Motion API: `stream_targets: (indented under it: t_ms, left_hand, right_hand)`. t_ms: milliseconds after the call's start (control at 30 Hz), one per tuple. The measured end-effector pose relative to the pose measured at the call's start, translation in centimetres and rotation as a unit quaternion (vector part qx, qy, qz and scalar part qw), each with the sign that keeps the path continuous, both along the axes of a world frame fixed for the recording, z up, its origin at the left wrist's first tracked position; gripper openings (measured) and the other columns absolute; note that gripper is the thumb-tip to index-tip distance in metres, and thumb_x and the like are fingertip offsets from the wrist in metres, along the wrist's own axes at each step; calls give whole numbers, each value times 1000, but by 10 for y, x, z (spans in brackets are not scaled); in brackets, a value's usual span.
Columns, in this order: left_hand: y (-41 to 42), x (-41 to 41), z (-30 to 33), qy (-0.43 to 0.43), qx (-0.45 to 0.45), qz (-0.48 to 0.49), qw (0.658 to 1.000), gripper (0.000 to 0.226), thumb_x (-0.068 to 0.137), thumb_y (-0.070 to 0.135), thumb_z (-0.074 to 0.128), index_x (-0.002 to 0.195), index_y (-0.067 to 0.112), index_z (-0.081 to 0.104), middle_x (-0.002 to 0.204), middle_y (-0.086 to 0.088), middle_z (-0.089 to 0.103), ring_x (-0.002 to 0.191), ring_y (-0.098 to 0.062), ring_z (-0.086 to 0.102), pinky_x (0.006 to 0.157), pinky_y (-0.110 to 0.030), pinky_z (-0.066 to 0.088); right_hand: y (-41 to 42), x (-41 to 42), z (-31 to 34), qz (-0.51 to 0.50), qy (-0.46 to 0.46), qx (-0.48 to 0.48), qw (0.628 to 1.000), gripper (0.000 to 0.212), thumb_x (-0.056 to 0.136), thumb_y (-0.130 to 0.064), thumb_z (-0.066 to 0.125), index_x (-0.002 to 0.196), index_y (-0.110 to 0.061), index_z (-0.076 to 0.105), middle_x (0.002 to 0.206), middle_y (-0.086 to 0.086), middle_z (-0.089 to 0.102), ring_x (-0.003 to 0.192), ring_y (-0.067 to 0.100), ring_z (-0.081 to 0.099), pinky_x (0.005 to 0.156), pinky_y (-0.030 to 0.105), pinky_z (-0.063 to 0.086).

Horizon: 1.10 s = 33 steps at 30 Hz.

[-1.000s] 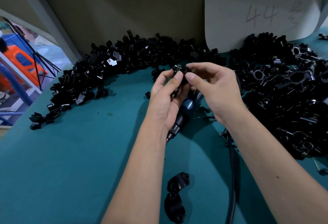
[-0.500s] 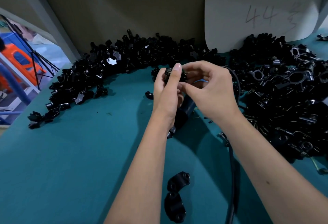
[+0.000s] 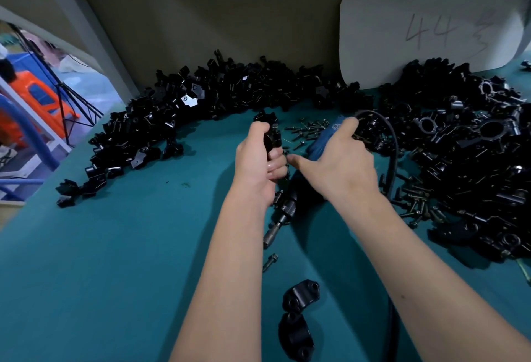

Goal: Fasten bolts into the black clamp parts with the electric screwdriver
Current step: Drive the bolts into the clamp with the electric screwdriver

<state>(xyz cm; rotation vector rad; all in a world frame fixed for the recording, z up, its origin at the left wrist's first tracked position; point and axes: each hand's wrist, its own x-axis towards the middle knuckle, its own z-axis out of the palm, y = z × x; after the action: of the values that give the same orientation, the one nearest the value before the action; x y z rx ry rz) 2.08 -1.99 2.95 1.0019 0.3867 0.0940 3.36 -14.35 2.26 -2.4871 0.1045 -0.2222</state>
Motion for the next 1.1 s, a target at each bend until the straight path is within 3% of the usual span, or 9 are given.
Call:
stream_targets:
  t_ms: [100, 233, 367, 467, 667, 767, 867, 933, 1100]
  left_hand:
    - [6, -1, 0, 24, -8, -20, 999, 23, 99, 33, 51, 88, 20, 36, 55, 5, 31, 40, -7, 18, 32, -19, 16]
    - [21, -1, -1, 55, -13, -73, 996, 25, 99, 33, 52, 85, 19, 36, 57, 5, 31, 39, -5, 20, 30, -17, 15]
    - [30, -4, -4, 109, 57, -159, 980, 28, 97, 35, 54, 82, 19, 37, 57, 5, 32, 38, -5, 21, 30, -17, 15]
    - [27, -5, -6, 107, 137, -193, 966, 29, 98, 37, 53, 79, 19, 42, 57, 5, 33, 40, -6, 20, 32, -17, 16]
    - [24, -3, -9, 74, 244, -156, 954, 21, 96, 32, 55, 82, 19, 46, 57, 4, 38, 45, -10, 22, 35, -19, 17]
    - [29, -2, -10, 71, 251, -139, 955, 19, 95, 31, 56, 82, 20, 49, 56, 4, 38, 44, -10, 23, 34, -19, 19]
    - [33, -1, -12, 82, 275, -132, 949, 20, 95, 31, 58, 82, 20, 47, 57, 4, 38, 43, -9, 23, 34, -19, 19]
    - [34, -1, -13, 82, 291, -147, 942, 21, 93, 32, 58, 82, 20, 46, 54, 6, 38, 42, -9, 23, 34, -19, 19]
    - [33, -3, -10, 68, 345, -205, 913, 21, 78, 41, 60, 76, 24, 48, 50, 9, 39, 42, -10, 24, 36, -18, 18]
  right_hand:
    - [-1, 8, 0, -9, 40, 70, 997, 86, 74, -49, 88, 124, -14, 28, 97, 7, 55, 82, 30, 59, 68, 36, 50]
    - [-21, 13, 6, -9, 53, 293, 955, 71, 76, -30, 87, 122, -14, 37, 101, 2, 65, 76, 15, 68, 55, 27, 52]
    - [-31, 19, 31, -30, 18, 546, 837, 42, 85, -18, 79, 119, -12, 55, 107, 8, 70, 63, 7, 73, 51, 23, 56]
    - [-36, 25, 44, -29, -35, 637, 770, 29, 90, -20, 74, 113, -18, 56, 108, 3, 68, 85, 14, 74, 71, 35, 65]
    - [-42, 32, 56, 24, -100, 764, 638, 25, 97, -7, 67, 112, -9, 47, 91, 9, 61, 71, 22, 66, 75, 41, 61]
    - [-43, 31, 57, 43, -132, 743, 655, 37, 94, -8, 73, 117, -9, 44, 84, 8, 63, 66, 21, 63, 71, 39, 57]
    - [-41, 28, 60, 48, -141, 751, 644, 45, 90, -26, 81, 115, -11, 47, 75, 3, 59, 61, 17, 58, 67, 37, 55]
    - [-39, 27, 61, 40, -128, 769, 625, 43, 92, -36, 77, 113, -14, 47, 72, 2, 57, 59, 16, 54, 64, 37, 52]
    - [-33, 25, 58, 5, -140, 754, 642, 29, 98, -31, 66, 105, -14, 43, 68, 4, 53, 52, 19, 49, 55, 34, 46]
